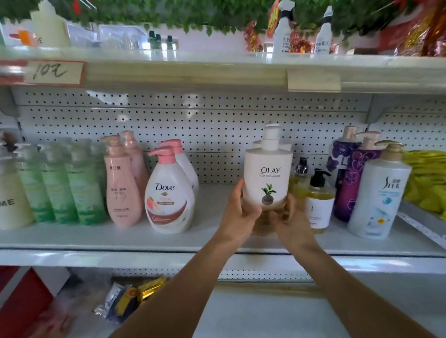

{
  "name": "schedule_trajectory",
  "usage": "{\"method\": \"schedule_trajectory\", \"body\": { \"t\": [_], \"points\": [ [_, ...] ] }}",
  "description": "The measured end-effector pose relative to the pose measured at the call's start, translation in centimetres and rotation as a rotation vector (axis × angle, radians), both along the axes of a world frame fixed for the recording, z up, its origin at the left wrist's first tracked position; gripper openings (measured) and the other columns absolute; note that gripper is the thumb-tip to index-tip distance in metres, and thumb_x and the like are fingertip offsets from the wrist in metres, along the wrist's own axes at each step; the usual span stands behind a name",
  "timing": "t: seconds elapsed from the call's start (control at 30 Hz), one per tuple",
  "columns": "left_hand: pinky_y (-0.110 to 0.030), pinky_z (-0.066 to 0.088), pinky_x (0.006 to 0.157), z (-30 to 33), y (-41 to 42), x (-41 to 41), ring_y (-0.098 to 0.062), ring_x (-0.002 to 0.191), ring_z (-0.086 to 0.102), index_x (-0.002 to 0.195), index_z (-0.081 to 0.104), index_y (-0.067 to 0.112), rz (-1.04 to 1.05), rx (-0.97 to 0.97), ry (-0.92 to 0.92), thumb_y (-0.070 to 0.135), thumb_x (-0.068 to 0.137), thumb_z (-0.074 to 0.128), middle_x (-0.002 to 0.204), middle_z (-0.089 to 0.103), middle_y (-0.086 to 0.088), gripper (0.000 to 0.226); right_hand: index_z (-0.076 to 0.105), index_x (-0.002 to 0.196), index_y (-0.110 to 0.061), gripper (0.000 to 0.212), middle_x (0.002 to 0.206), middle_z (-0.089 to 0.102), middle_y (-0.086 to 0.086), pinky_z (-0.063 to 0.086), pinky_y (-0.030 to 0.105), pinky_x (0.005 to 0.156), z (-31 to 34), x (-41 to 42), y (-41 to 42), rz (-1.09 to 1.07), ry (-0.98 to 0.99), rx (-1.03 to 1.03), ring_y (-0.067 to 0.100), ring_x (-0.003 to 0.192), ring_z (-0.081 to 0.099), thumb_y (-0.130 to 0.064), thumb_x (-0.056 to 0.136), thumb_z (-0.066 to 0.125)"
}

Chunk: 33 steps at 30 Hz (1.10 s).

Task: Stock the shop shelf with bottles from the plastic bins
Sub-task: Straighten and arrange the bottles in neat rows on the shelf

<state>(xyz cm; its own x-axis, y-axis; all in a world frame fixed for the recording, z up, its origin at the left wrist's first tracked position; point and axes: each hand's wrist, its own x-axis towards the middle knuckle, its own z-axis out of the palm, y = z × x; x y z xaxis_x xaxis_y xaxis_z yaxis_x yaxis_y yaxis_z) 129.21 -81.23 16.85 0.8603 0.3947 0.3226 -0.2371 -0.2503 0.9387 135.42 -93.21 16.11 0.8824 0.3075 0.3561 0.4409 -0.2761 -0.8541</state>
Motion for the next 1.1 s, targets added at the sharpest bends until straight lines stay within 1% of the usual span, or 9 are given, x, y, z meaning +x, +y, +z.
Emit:
{"method": "schedule_trajectory", "body": {
  "t": [0.23, 0.4, 0.53, 0.63, 0.73, 0.77, 0.87, 0.97, 1.1],
  "points": [
    [-0.025, 0.045, 0.101, -0.5, 4.0, -3.7, -0.016, 0.124, 0.052, 0.142, 0.025, 0.039, 0.107, -0.005, -0.024, -0.001, 0.091, 0.059, 0.128, 0.049, 0.017, 0.073, 0.04, 0.135, -0.013, 0.049, 0.12, 0.054, 0.001, 0.045, 0.03, 0.094, -0.3, -1.7, 4.5, 0.09, -0.033, -0.07, 0.017, 0.108, 0.054, -0.005, 0.09, 0.059],
    [-0.019, 0.047, 0.095, -0.4, 5.5, -4.3, -0.015, 0.119, 0.055, 0.121, 0.028, 0.051, 0.173, 0.019, -0.048, -0.006, 0.09, 0.058, 0.137, 0.051, -0.006, 0.071, 0.037, 0.138, -0.013, 0.057, 0.124, 0.057, 0.001, 0.046, 0.037, 0.099, -0.5, -2.5, 6.2, 0.105, -0.011, -0.071, 0.021, 0.116, 0.055, -0.009, 0.088, 0.065],
    [-0.037, 0.045, 0.105, -0.3, 5.6, -4.5, -0.019, 0.124, 0.053, 0.127, 0.029, 0.047, 0.184, 0.072, -0.046, -0.003, 0.087, 0.061, 0.137, 0.051, -0.008, 0.072, 0.038, 0.138, -0.013, 0.057, 0.126, 0.059, 0.004, 0.047, 0.038, 0.099, -0.8, -2.2, 6.3, 0.119, -0.004, -0.065, 0.022, 0.115, 0.057, -0.01, 0.088, 0.064],
    [-0.038, 0.041, 0.109, -0.6, 5.5, -4.1, -0.014, 0.127, 0.049, 0.138, 0.022, 0.051, 0.207, 0.183, -0.03, 0.02, 0.08, 0.066, 0.142, 0.044, -0.005, 0.079, 0.04, 0.137, -0.014, 0.054, 0.121, 0.059, 0.002, 0.047, 0.036, 0.096, -0.6, -1.7, 5.9, 0.142, 0.002, -0.1, 0.022, 0.113, 0.059, -0.017, 0.09, 0.064],
    [0.0, 0.024, 0.1, 1.1, 5.0, -4.1, 0.023, 0.117, 0.036, 0.151, 0.014, 0.023, 0.376, 0.449, -0.075, 0.018, 0.086, 0.066, 0.142, 0.023, 0.004, 0.084, 0.033, 0.145, -0.016, 0.063, 0.141, 0.047, 0.004, 0.041, 0.043, 0.107, 0.6, -0.3, 5.4, 0.124, -0.027, -0.095, 0.023, 0.127, 0.048, -0.033, 0.091, 0.062],
    [0.004, 0.019, 0.096, 2.0, 5.0, -4.0, 0.025, 0.117, 0.032, 0.151, 0.017, 0.016, 0.439, 0.541, -0.131, 0.016, 0.087, 0.066, 0.142, 0.022, 0.004, 0.081, 0.031, 0.146, -0.017, 0.066, 0.144, 0.043, 0.005, 0.039, 0.045, 0.109, 1.4, 0.4, 5.2, 0.097, -0.052, -0.074, 0.024, 0.13, 0.045, -0.037, 0.091, 0.061],
    [-0.009, 0.015, 0.106, 5.2, 5.6, -3.3, -0.006, 0.14, 0.019, 0.152, 0.018, 0.019, 0.511, 0.708, -0.18, 0.023, 0.083, 0.071, 0.152, 0.019, 0.001, 0.086, 0.031, 0.146, -0.016, 0.073, 0.142, 0.038, 0.013, 0.037, 0.045, 0.108, 4.5, 2.5, 4.5, -0.059, -0.172, -0.004, 0.031, 0.131, 0.038, -0.044, 0.085, 0.06],
    [-0.023, 0.017, 0.115, 7.3, 6.3, -2.5, -0.015, 0.144, 0.018, 0.153, 0.017, 0.018, 0.466, 0.803, -0.074, 0.034, 0.081, 0.074, 0.157, 0.023, -0.001, 0.093, 0.026, 0.149, -0.014, 0.072, 0.147, 0.026, 0.014, 0.033, 0.05, 0.11, 7.5, 4.8, 4.2, -0.132, -0.24, 0.005, 0.033, 0.136, 0.026, -0.027, 0.089, 0.064],
    [-0.033, 0.028, 0.111, 8.0, 6.7, -2.0, -0.02, 0.139, 0.03, 0.152, 0.02, 0.019, 0.485, 0.916, 0.066, 0.043, 0.081, 0.071, 0.152, 0.036, 0.0, 0.091, 0.017, 0.152, -0.012, 0.077, 0.153, 0.018, 0.014, 0.022, 0.048, 0.115, 10.1, 7.6, 4.6, -0.153, -0.14, -0.088, 0.034, 0.142, 0.014, -0.028, 0.091, 0.061]
  ]
}}
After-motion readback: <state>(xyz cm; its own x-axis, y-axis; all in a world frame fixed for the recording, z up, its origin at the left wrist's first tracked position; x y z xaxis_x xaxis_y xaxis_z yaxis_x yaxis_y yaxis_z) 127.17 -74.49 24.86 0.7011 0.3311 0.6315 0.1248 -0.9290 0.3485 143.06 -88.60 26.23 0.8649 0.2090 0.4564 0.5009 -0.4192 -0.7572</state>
